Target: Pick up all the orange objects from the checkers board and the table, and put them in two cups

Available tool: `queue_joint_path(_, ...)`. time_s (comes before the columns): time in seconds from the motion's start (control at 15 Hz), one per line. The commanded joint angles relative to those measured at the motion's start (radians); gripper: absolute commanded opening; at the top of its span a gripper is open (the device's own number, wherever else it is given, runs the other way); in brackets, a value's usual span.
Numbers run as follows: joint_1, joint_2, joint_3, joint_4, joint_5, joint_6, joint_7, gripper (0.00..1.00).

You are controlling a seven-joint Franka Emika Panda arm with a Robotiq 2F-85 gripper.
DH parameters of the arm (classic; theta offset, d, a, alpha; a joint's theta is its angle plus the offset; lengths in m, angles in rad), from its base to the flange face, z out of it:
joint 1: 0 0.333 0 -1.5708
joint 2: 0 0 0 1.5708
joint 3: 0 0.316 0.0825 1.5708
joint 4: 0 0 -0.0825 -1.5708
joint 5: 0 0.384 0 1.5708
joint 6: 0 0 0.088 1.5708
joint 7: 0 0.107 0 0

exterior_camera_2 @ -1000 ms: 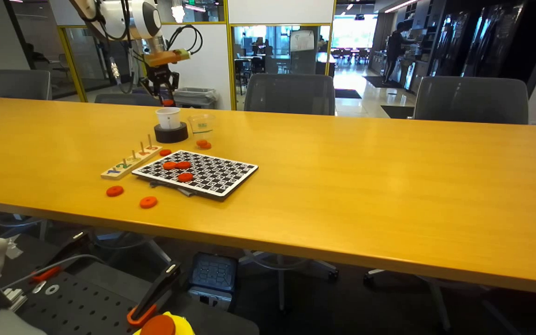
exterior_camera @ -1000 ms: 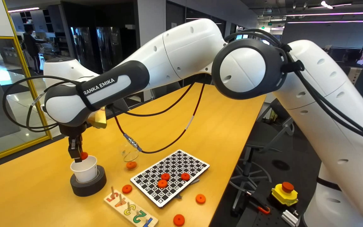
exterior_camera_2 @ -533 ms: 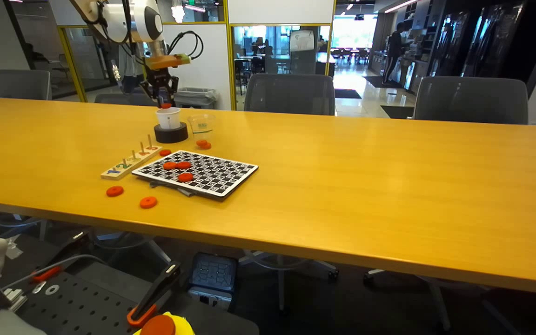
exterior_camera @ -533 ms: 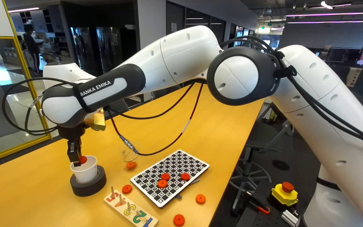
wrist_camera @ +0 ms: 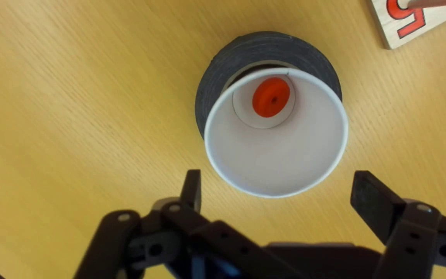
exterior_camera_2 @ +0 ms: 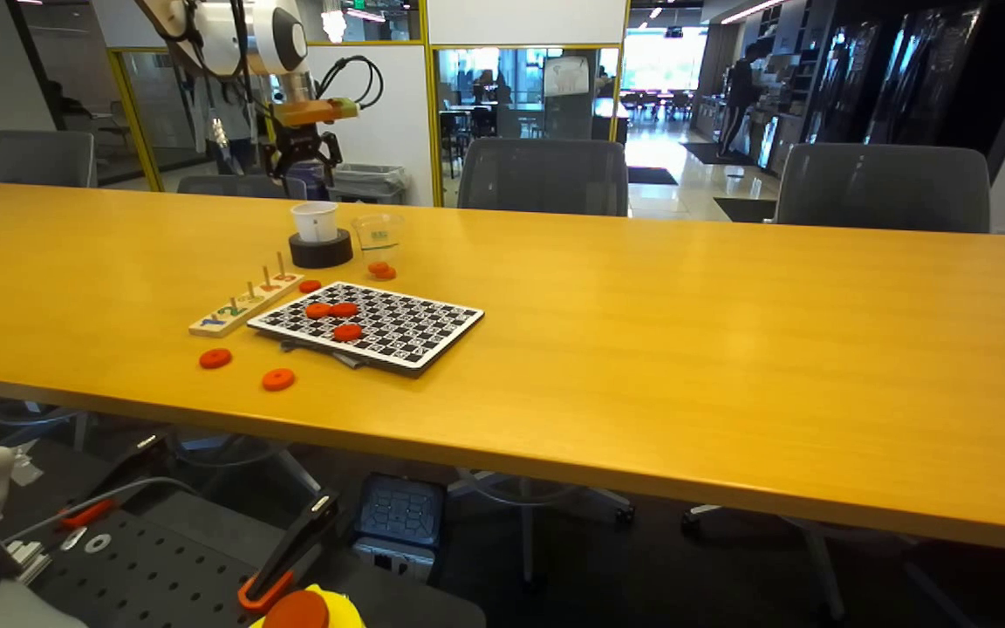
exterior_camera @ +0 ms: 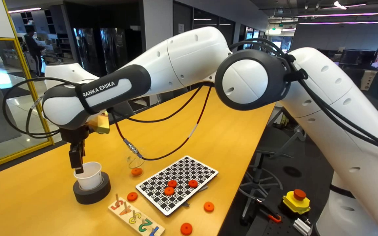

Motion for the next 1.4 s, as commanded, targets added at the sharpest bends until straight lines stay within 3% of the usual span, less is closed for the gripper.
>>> queue_joint_path(0.0,-0.008,-0.087,-0.007,-0.085,-0.004,0.030,0.042,1.00)
queue_joint_path(0.67,-0.071,-0.428,-0.058,-0.530,0.001,0.148,0.255,1.00)
queue_joint_path(0.87,-0.105,-0.496,-0.047,-0.680,-0.016,0.221,0.175,1.00)
queue_joint_path(1.33,-0.167,-0.562,-0.017,-0.971,-0.037,0.449,-0.176,1.00)
